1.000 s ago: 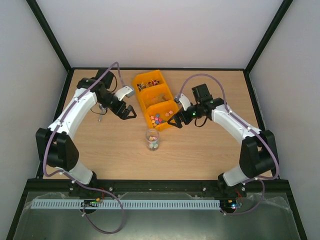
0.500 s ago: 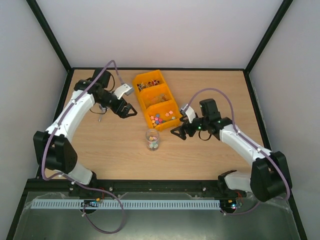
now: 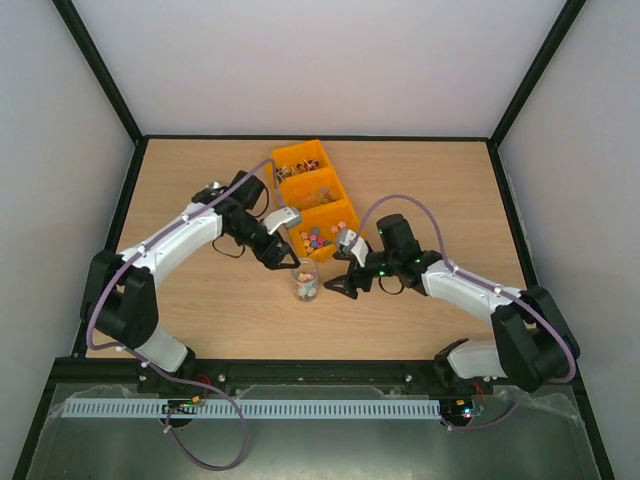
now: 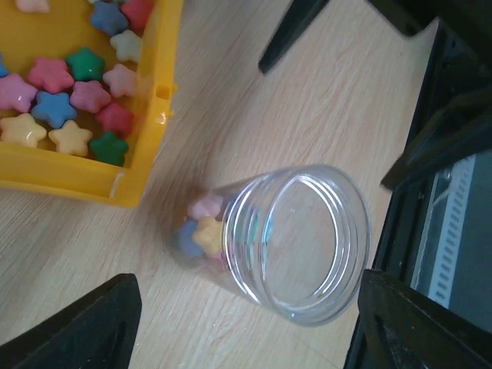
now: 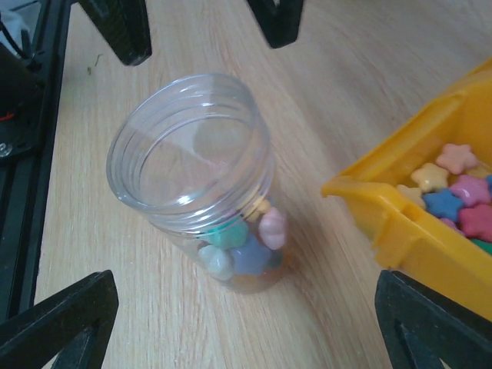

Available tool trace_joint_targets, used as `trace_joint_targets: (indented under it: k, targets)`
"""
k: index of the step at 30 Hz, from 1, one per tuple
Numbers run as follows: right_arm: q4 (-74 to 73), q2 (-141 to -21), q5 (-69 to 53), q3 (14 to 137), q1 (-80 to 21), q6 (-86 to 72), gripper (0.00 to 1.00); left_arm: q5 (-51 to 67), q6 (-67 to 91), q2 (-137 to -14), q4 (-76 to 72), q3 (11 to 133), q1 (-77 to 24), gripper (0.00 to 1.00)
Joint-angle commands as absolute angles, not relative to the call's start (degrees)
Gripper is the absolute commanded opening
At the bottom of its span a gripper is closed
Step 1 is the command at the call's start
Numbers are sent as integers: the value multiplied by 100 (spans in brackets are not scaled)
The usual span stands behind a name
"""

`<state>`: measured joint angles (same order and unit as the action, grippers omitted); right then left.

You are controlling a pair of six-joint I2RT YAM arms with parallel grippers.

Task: Pack the candies

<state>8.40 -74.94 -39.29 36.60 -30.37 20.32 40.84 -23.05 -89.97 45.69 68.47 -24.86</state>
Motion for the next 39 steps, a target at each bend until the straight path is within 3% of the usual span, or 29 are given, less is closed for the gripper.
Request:
trace_joint_targets:
  k: [1,12,27,31,35,39]
  targets:
    - [1447,-7690,-4005,3520,-3272,2363,92,4089,-2089,-9028,4384,6957,-2514,77]
    - [2055,-8080,-3989,3392,-3621,2623,92,4252,-2096,-9360,4391,7173,-2614,71]
    - [3525,-8481,-3853,2892,-3999,2503,90,3746,-1797,-9729,4052,6723,-2804,57]
    - [3983,-8535,-3778,2729,-4015,2206,91,3677,-1832,-9462,4001,6706,-2787,61]
    - [4453,-8534,-3753,2516,-4011,1949,93,3587,-1820,-9031,3814,6803,-2765,75]
    - [4896,-8615,-3709,2389,-4011,1778,93,3578,-2039,-8406,3486,6706,-2742,79]
